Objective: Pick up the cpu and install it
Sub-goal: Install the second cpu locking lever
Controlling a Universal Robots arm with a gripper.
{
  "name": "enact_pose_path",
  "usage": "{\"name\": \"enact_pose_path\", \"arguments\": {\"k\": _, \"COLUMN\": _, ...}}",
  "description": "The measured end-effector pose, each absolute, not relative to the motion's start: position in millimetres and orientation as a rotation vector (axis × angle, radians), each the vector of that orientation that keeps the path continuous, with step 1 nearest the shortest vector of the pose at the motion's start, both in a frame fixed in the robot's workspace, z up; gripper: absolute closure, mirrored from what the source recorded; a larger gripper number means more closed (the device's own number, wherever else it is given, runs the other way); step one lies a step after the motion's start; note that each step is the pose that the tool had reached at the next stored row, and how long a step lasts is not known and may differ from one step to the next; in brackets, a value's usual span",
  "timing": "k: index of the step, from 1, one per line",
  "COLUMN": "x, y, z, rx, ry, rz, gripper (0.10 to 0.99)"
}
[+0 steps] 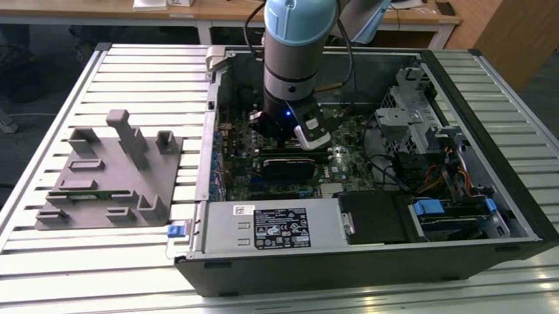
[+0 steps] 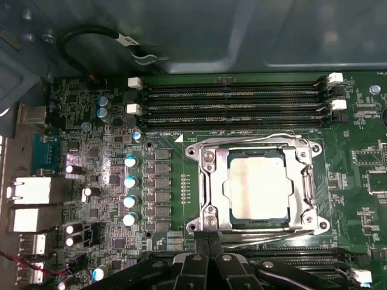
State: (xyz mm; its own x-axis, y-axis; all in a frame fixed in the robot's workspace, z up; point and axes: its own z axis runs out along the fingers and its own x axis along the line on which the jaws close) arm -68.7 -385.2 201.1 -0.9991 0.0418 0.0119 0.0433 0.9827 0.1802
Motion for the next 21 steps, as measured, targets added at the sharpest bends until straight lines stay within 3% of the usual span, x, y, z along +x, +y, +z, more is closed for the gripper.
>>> {"name": "enact_pose_path", "arguments": {"k": 21, "x": -74.9, "y": -385.2, "z": 193.3, "rx": -0.067, "ry": -3.114, "rz": -0.34, "gripper": 0.98}}
